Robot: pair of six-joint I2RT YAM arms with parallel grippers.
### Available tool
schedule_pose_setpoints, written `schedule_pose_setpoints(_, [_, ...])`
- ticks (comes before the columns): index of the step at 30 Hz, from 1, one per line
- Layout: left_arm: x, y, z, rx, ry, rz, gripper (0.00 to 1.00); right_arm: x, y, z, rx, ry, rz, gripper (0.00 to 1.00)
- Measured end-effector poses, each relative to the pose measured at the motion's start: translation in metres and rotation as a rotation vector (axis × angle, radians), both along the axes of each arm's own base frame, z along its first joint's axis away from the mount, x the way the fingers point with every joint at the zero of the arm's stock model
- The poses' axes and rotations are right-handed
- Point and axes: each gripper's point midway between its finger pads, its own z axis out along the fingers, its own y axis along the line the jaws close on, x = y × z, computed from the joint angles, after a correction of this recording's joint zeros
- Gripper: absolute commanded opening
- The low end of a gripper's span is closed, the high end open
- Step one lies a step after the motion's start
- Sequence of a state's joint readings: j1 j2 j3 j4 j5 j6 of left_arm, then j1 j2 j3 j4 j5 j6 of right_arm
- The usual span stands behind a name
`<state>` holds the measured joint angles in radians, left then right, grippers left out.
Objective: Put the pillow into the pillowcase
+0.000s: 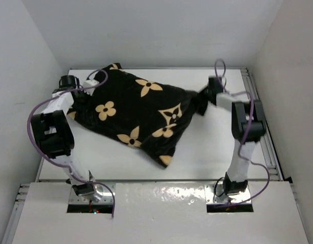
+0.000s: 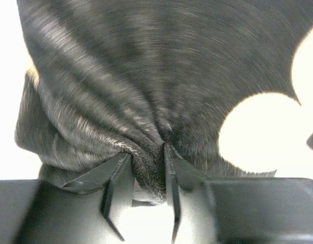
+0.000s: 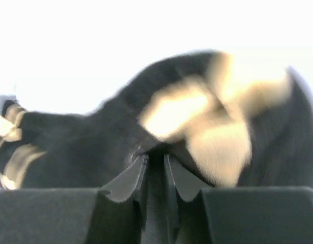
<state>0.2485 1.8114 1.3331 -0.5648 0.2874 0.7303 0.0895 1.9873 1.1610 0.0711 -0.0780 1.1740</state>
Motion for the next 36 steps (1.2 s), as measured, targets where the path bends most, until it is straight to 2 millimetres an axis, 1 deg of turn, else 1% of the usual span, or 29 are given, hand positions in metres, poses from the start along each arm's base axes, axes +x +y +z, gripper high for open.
schedule_pose_setpoints(1, [-0.013,-0.010,0.000,0.012,0.025,-0.047,0.30,0.035,-0.001,0.011,-0.011,-0.024,0.044,0.18])
schedule_pose_setpoints(3, [-0.041,-0.035,-0.001,0.026,0.085,-0.157,0.36,0.098,-0.003,0.037,-0.042,-0.099,0.123,0.41])
schedule_pose_setpoints(4, [-0.051,-0.046,-0.001,0.021,0.112,-0.203,0.38,0.123,-0.002,0.053,-0.054,-0.142,0.167,0.66])
schedule_pose_setpoints(5, [-0.060,-0.056,-0.001,0.008,0.138,-0.240,0.40,0.145,0.001,0.075,-0.062,-0.202,0.206,0.78])
schedule_pose_setpoints(6, [-0.066,-0.064,-0.002,-0.008,0.157,-0.269,0.42,0.156,0.002,0.095,-0.078,-0.265,0.247,0.91])
schedule_pose_setpoints(7, [-0.072,-0.071,-0.002,-0.030,0.178,-0.290,0.42,0.155,0.004,0.112,-0.090,-0.298,0.282,0.99])
schedule_pose_setpoints(8, [-0.078,-0.075,-0.003,-0.051,0.198,-0.295,0.43,0.147,0.002,0.126,-0.114,-0.328,0.319,0.99])
schedule_pose_setpoints(9, [-0.082,-0.077,-0.003,-0.068,0.213,-0.292,0.45,0.132,0.001,0.135,-0.134,-0.335,0.352,0.99])
schedule_pose_setpoints(10, [-0.086,-0.077,-0.003,-0.085,0.226,-0.286,0.46,0.110,-0.001,0.143,-0.159,-0.326,0.382,0.99])
schedule_pose_setpoints(11, [-0.089,-0.077,-0.002,-0.100,0.237,-0.275,0.47,0.095,-0.003,0.150,-0.184,-0.326,0.401,0.99])
schedule_pose_setpoints(13, [-0.094,-0.075,0.001,-0.133,0.255,-0.251,0.48,0.052,-0.009,0.162,-0.252,-0.313,0.449,0.99])
schedule_pose_setpoints(14, [-0.095,-0.074,0.003,-0.145,0.261,-0.240,0.49,0.041,-0.010,0.164,-0.268,-0.305,0.463,0.99])
schedule_pose_setpoints(15, [-0.097,-0.072,0.007,-0.157,0.270,-0.227,0.49,0.011,-0.015,0.172,-0.348,-0.294,0.484,0.99])
schedule_pose_setpoints(16, [-0.097,-0.071,0.011,-0.171,0.280,-0.213,0.50,-0.014,-0.015,0.175,-0.404,-0.275,0.509,0.99])
schedule_pose_setpoints(18, [-0.095,-0.067,0.021,-0.195,0.282,-0.191,0.52,-0.049,-0.003,0.181,-0.494,-0.270,0.555,0.99])
schedule_pose_setpoints(20, [-0.086,-0.065,0.037,-0.234,0.256,-0.181,0.56,-0.096,0.027,0.178,-0.567,-0.272,0.643,0.96])
schedule_pose_setpoints(21, [-0.082,-0.063,0.047,-0.258,0.241,-0.175,0.58,-0.117,0.043,0.174,-0.586,-0.282,0.689,0.52])
schedule_pose_setpoints(22, [-0.074,-0.059,0.060,-0.282,0.205,-0.161,0.59,-0.141,0.059,0.166,-0.603,-0.287,0.753,0.20])
schedule_pose_setpoints(23, [-0.066,-0.052,0.072,-0.301,0.164,-0.137,0.61,-0.162,0.072,0.158,-0.612,-0.286,0.803,0.01])
schedule_pose_setpoints(24, [-0.059,-0.043,0.082,-0.314,0.124,-0.110,0.61,-0.176,0.077,0.150,-0.625,-0.271,0.827,0.06])
schedule_pose_setpoints(25, [-0.052,-0.030,0.090,-0.321,0.085,-0.060,0.60,-0.187,0.080,0.141,-0.642,-0.252,0.838,0.19])
schedule_pose_setpoints(26, [-0.047,-0.020,0.094,-0.320,0.058,-0.017,0.60,-0.192,0.081,0.133,-0.657,-0.232,0.840,0.37])
schedule_pose_setpoints(27, [-0.043,-0.008,0.093,-0.308,0.037,0.033,0.60,-0.198,0.083,0.125,-0.672,-0.210,0.840,0.61])
schedule_pose_setpoints(28, [-0.042,0.006,0.086,-0.281,0.031,0.087,0.60,-0.201,0.085,0.119,-0.682,-0.188,0.837,0.72])
schedule_pose_setpoints(29, [-0.043,0.016,0.077,-0.255,0.039,0.125,0.60,-0.203,0.088,0.115,-0.693,-0.177,0.841,0.77])
schedule_pose_setpoints(30, [-0.046,0.020,0.065,-0.233,0.058,0.151,0.61,-0.204,0.093,0.111,-0.699,-0.169,0.845,0.80])
schedule_pose_setpoints(31, [-0.051,0.019,0.052,-0.211,0.089,0.163,0.62,-0.205,0.097,0.107,-0.704,-0.162,0.849,0.81])
schedule_pose_setpoints(33, [-0.061,0.011,0.025,-0.186,0.149,0.170,0.62,-0.208,0.107,0.098,-0.701,-0.142,0.861,0.80])
schedule_pose_setpoints(36, [-0.072,-0.002,-0.004,-0.177,0.223,0.167,0.63,-0.214,0.119,0.083,-0.689,-0.099,0.871,0.74])
